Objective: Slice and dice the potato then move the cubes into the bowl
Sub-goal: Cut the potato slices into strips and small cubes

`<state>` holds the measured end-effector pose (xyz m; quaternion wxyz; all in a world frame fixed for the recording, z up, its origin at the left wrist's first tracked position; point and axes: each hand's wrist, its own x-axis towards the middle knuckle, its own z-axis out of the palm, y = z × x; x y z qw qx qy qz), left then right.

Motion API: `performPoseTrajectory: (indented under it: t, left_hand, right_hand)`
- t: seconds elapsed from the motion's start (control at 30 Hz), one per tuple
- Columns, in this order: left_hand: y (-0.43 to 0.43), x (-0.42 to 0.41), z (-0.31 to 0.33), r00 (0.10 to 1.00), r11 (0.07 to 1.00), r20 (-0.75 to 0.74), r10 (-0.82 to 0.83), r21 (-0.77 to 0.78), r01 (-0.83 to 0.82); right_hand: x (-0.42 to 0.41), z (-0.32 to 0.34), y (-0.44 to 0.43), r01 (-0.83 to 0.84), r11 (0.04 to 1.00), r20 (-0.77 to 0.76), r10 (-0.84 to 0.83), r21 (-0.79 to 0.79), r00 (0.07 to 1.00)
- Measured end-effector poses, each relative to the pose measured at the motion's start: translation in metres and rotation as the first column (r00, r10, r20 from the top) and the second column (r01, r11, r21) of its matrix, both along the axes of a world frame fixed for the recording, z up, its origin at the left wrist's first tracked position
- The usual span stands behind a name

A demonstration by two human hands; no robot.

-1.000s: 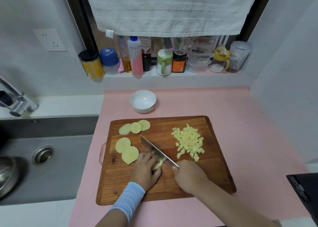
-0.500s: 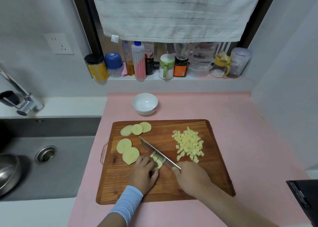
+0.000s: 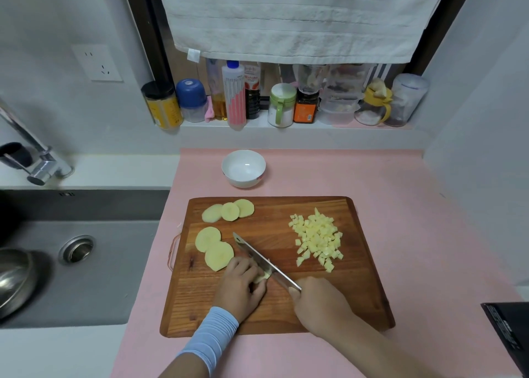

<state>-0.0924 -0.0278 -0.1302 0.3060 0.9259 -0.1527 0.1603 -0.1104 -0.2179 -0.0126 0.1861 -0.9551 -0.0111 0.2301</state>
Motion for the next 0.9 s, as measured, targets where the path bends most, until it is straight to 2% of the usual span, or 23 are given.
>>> performPoseTrajectory:
  t: [0.27, 0.4, 0.9]
  left_hand:
    - [0.0, -0.002, -0.004, 0.999, 1.0, 0.044, 0.005, 0.029, -0.006]
    - [0.001, -0.011, -0.005, 0.996, 0.996, 0.065, 0.058, 0.064, -0.062]
    - [0.002, -0.013, -0.004, 0.998, 0.998, 0.032, 0.062, 0.016, -0.063]
  right_hand:
    - [0.004, -0.003, 0.004, 0.018, 1.0, -0.014, -0.018, 0.004, 1.0]
    - [0.004, -0.002, 0.003, 0.014, 1.0, -0.026, -0.014, 0.003, 1.0]
    - [-0.017, 0.014, -0.017, -0.025, 1.0, 0.021, 0.025, 0.001, 0.999]
